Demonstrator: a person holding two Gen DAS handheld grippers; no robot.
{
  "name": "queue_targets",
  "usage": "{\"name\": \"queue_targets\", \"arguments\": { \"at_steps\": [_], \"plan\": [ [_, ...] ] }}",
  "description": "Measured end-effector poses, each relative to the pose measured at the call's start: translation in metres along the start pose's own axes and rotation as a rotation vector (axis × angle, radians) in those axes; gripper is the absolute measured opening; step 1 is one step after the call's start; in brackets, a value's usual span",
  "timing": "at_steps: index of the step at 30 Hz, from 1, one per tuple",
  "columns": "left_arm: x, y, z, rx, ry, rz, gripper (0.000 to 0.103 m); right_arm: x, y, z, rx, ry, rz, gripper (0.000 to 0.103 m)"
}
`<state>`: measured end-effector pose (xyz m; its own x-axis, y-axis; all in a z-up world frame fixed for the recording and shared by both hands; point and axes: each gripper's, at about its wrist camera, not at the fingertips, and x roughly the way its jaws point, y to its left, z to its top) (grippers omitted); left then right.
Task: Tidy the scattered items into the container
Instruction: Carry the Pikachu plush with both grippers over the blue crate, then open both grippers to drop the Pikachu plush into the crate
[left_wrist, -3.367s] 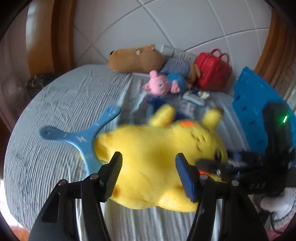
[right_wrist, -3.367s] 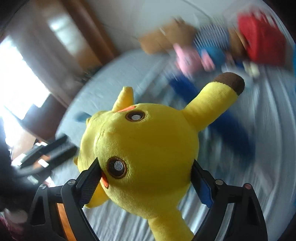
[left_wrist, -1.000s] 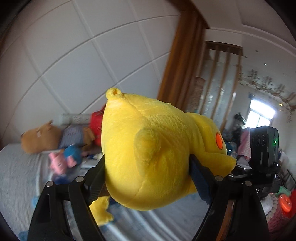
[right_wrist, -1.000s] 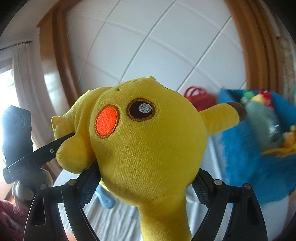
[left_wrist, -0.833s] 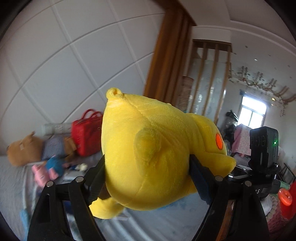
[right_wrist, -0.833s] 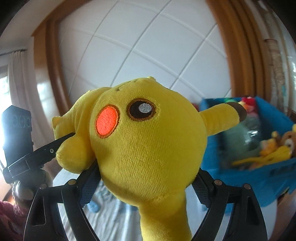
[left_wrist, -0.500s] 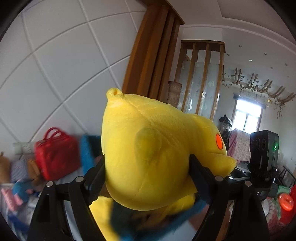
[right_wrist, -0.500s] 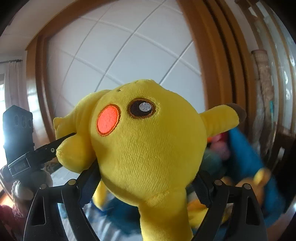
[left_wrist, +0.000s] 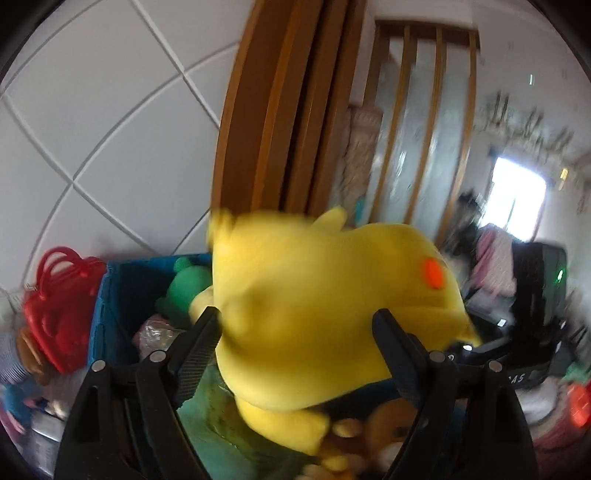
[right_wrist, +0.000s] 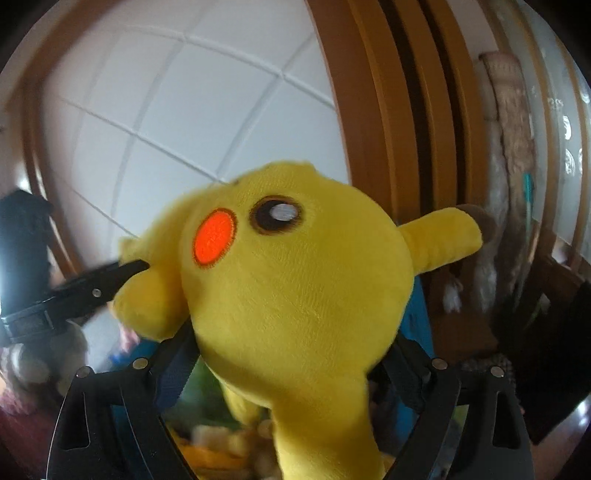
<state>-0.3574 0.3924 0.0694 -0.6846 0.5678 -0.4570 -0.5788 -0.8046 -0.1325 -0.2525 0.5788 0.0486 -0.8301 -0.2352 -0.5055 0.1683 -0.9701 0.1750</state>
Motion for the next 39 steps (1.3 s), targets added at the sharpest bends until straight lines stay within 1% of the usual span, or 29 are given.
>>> {"name": "queue_targets", "arguments": {
  "at_steps": [1, 3, 5, 6, 7, 9, 11, 12, 13, 15, 18, 22, 23, 27, 31, 33, 39],
  "plan": [
    [0.010, -0.002, -0.001, 0.018, 0.025, 0.013, 0.084, 0.012, -0.003, 0.000, -0.011, 0.032, -0.012, 0.091],
    [0.032, -0.004, -0.006, 0.037, 0.086, 0.050, 0.084, 0.035, -0.010, 0.000, -0.005, 0.093, -0.009, 0.089],
    [0.050, -0.001, -0.013, 0.046, 0.139, 0.095, 0.084, 0.053, -0.013, 0.000, -0.009, 0.149, -0.071, 0.089],
    [0.056, 0.001, -0.017, 0.047, 0.159, 0.114, 0.084, 0.061, -0.018, -0.001, 0.002, 0.178, -0.077, 0.091],
    [0.061, 0.004, -0.019, 0.047, 0.174, 0.124, 0.084, 0.068, -0.022, -0.002, 0.010, 0.205, -0.082, 0.092],
    [0.069, 0.007, -0.025, 0.041, 0.206, 0.125, 0.084, 0.073, -0.019, -0.006, -0.013, 0.244, -0.090, 0.094],
    [0.070, 0.010, -0.031, 0.041, 0.226, 0.123, 0.085, 0.087, -0.022, -0.013, -0.053, 0.297, -0.111, 0.098],
    [0.069, 0.008, -0.032, 0.047, 0.230, 0.127, 0.086, 0.096, -0.017, -0.018, -0.094, 0.330, -0.141, 0.101],
    [0.066, 0.007, -0.034, 0.052, 0.231, 0.135, 0.086, 0.105, -0.016, -0.023, -0.126, 0.349, -0.172, 0.103],
    [0.053, 0.007, -0.036, 0.044, 0.222, 0.149, 0.086, 0.115, -0.012, -0.032, -0.166, 0.374, -0.222, 0.103],
    [0.028, 0.007, -0.038, 0.030, 0.202, 0.164, 0.086, 0.100, -0.007, -0.035, -0.134, 0.349, -0.236, 0.103],
    [-0.011, 0.007, -0.046, 0.013, 0.179, 0.185, 0.086, 0.054, 0.012, -0.037, -0.104, 0.304, -0.247, 0.103],
    [-0.022, 0.007, -0.051, 0.005, 0.174, 0.192, 0.086, 0.050, 0.010, -0.038, -0.105, 0.291, -0.250, 0.103],
    [-0.066, 0.006, -0.071, -0.017, 0.139, 0.196, 0.086, 0.005, 0.044, -0.045, -0.101, 0.208, -0.232, 0.103],
    [-0.113, 0.006, -0.098, -0.012, 0.093, 0.218, 0.086, -0.025, 0.081, -0.057, -0.075, 0.129, -0.214, 0.103],
    [-0.137, 0.006, -0.114, -0.005, 0.069, 0.233, 0.086, -0.041, 0.102, -0.069, -0.063, 0.091, -0.216, 0.103],
    [-0.199, 0.015, -0.160, -0.017, 0.067, 0.225, 0.086, -0.070, 0.164, -0.112, -0.045, 0.060, -0.232, 0.103]
  ]
}}
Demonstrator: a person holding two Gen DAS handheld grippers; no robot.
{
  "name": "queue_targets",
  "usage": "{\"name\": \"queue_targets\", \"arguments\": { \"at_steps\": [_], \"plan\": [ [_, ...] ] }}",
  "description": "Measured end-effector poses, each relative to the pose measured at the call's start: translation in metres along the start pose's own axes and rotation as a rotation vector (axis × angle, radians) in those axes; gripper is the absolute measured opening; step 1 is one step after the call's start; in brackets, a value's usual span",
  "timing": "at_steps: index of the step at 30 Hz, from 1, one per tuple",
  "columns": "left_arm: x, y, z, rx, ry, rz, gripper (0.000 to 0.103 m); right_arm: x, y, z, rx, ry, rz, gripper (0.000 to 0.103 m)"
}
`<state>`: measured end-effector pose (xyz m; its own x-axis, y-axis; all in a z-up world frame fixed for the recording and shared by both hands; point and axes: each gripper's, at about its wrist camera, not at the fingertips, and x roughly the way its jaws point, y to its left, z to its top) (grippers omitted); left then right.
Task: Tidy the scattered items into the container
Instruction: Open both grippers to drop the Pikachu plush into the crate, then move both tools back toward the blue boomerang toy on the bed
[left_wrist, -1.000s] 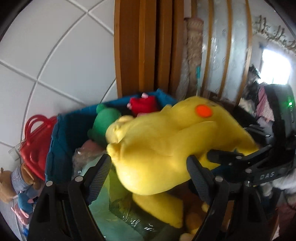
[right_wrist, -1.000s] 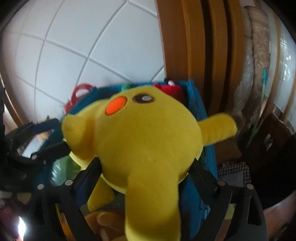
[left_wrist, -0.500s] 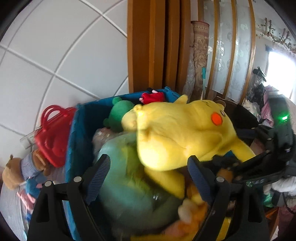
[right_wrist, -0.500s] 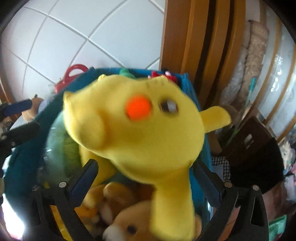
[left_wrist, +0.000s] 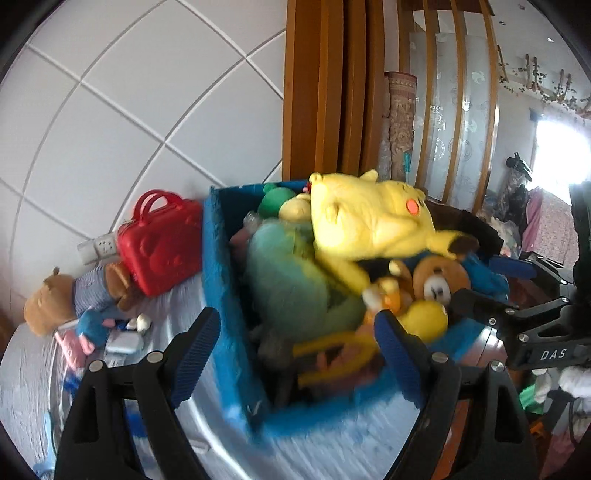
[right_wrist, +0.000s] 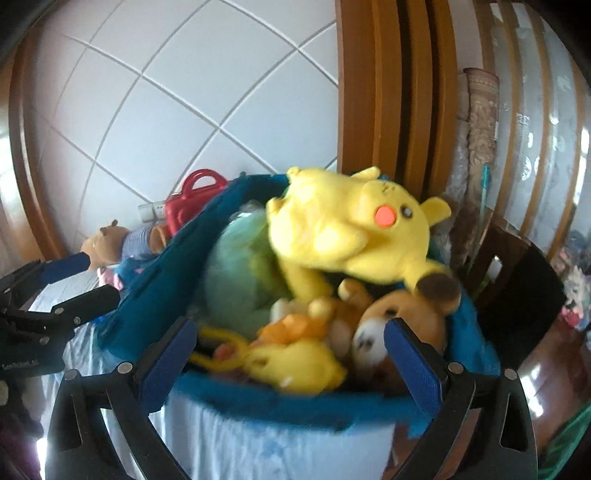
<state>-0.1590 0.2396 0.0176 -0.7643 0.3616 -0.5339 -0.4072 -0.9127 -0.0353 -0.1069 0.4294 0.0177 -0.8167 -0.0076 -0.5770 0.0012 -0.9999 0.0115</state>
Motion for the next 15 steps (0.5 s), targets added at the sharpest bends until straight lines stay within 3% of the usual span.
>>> {"name": "queue_targets", "arguments": {
  "at_steps": [10, 15],
  "plan": [
    [-0.061, 0.022, -0.059, -0.006, 0.036, 0.000, 0.086, -0.053, 0.066, -0.056, 0.031, 0.013, -0.027, 0.103],
    [-0.082, 0.030, -0.077, -0.044, 0.030, 0.057, 0.086, -0.066, 0.082, -0.069, 0.026, -0.009, 0.011, 0.103]
  ]
}}
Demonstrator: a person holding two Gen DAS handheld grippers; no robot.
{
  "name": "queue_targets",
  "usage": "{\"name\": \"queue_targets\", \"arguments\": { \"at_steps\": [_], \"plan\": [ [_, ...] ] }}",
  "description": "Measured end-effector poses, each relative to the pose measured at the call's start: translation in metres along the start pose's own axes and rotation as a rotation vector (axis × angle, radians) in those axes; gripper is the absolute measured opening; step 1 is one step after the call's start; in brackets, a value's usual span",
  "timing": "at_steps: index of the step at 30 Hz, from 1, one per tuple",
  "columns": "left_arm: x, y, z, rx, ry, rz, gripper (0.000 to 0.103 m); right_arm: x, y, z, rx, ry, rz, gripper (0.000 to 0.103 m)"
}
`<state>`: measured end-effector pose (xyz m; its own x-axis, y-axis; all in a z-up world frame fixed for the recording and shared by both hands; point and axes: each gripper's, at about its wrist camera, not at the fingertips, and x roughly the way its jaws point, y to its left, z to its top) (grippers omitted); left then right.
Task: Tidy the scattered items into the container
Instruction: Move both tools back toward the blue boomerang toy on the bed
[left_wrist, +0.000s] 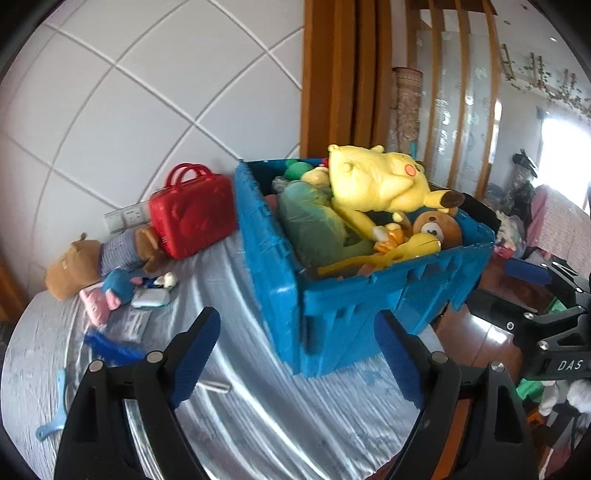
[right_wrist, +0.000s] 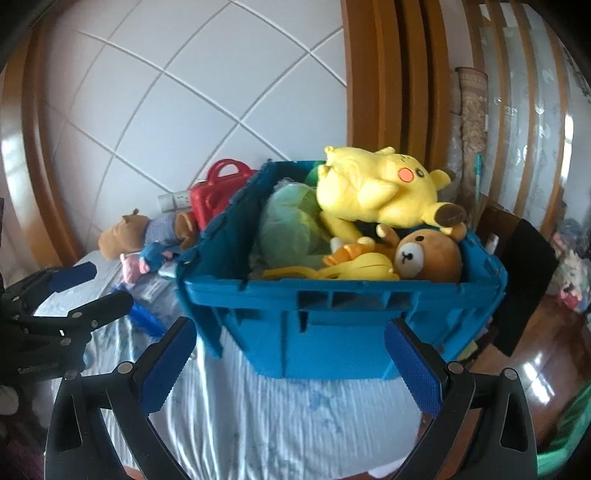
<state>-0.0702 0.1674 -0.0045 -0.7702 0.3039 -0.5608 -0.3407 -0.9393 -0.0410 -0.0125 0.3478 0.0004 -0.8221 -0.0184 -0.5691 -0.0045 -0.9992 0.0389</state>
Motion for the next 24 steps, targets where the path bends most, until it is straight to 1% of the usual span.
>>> {"name": "queue_targets", "arguments": {
  "at_steps": [3, 5, 6, 10, 15, 21, 24],
  "plan": [
    [-0.002, 0.005, -0.011, -0.030, 0.022, 0.031, 0.087, 0.003, 0.007, -0.005, -0.015, 0.004, 0.045, 0.103],
    [-0.001, 0.007, -0.018, -0.039, 0.042, 0.052, 0.096, 0.007, 0.010, -0.008, -0.030, 0.016, 0.071, 0.103],
    [-0.001, 0.008, -0.021, -0.045, 0.050, 0.061, 0.098, 0.009, 0.012, -0.010, -0.035, 0.020, 0.078, 0.103],
    [0.000, 0.018, -0.032, -0.095, 0.073, 0.078, 0.099, 0.017, 0.019, -0.016, -0.052, 0.039, 0.120, 0.103],
    [0.003, 0.034, -0.047, -0.156, 0.124, 0.109, 0.099, 0.026, 0.028, -0.023, -0.069, 0.056, 0.152, 0.103],
    [0.003, 0.041, -0.063, -0.179, 0.165, 0.154, 0.099, 0.033, 0.033, -0.034, -0.081, 0.087, 0.175, 0.103],
    [0.002, 0.046, -0.071, -0.210, 0.187, 0.167, 0.099, 0.037, 0.035, -0.039, -0.091, 0.101, 0.195, 0.103]
  ]
}}
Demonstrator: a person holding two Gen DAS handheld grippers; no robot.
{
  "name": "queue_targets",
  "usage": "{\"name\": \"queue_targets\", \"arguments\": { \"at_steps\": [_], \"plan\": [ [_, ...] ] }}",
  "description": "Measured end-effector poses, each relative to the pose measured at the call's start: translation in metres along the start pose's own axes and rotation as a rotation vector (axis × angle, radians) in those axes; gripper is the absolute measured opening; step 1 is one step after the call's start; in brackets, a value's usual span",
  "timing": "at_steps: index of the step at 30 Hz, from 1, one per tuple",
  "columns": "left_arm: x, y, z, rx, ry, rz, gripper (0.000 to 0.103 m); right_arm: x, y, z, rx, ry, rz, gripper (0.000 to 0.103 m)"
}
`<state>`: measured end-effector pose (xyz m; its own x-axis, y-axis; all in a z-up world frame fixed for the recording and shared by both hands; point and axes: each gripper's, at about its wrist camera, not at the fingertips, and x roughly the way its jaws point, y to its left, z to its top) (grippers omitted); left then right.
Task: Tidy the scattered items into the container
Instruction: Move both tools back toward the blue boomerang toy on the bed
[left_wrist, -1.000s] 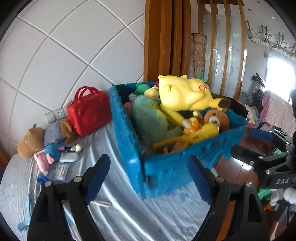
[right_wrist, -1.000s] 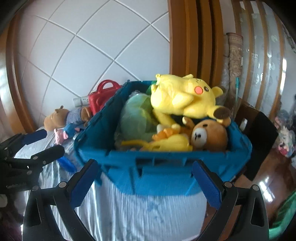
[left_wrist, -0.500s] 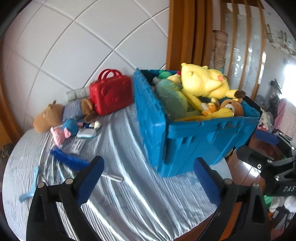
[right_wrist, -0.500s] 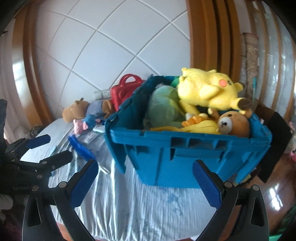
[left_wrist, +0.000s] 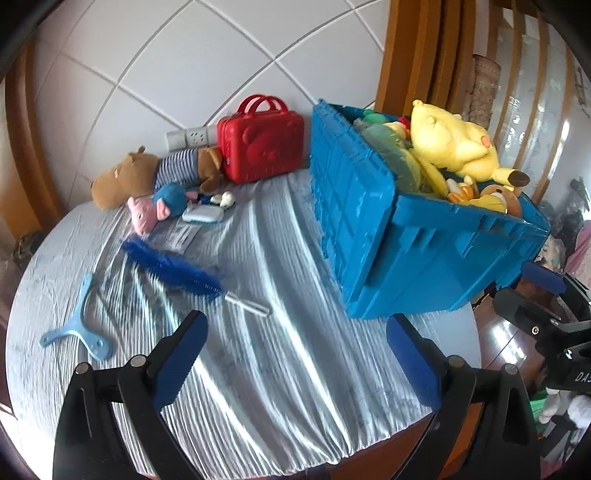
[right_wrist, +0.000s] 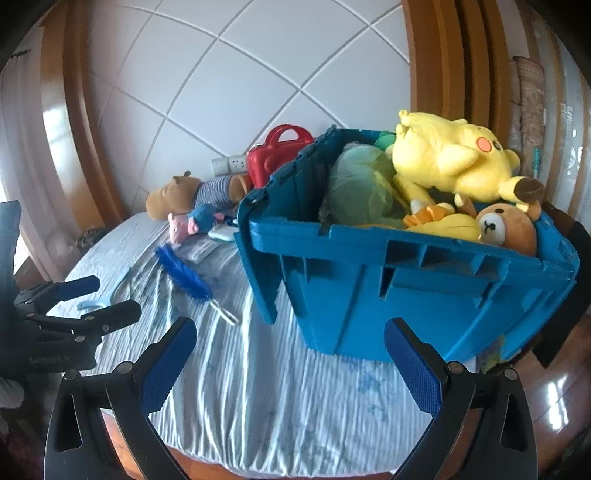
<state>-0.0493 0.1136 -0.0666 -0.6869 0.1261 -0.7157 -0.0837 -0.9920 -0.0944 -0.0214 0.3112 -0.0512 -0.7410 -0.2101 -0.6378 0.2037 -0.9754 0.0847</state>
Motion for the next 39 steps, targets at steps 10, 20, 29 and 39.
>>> {"name": "queue_targets", "arguments": {
  "at_steps": [10, 20, 29, 39],
  "plan": [
    [-0.004, 0.023, -0.021, -0.081, 0.024, 0.096, 0.099, 0.021, 0.014, -0.012, -0.039, 0.052, 0.092, 0.103],
    [0.000, 0.059, -0.060, -0.178, 0.079, 0.172, 0.099, 0.051, 0.045, -0.025, -0.109, 0.110, 0.180, 0.103],
    [-0.007, 0.160, -0.083, -0.260, 0.091, 0.218, 0.099, 0.079, 0.115, -0.026, -0.143, 0.136, 0.202, 0.103],
    [-0.005, 0.294, -0.079, -0.263, 0.127, 0.271, 0.099, 0.126, 0.205, -0.022, -0.029, 0.130, 0.199, 0.103]
  ]
}}
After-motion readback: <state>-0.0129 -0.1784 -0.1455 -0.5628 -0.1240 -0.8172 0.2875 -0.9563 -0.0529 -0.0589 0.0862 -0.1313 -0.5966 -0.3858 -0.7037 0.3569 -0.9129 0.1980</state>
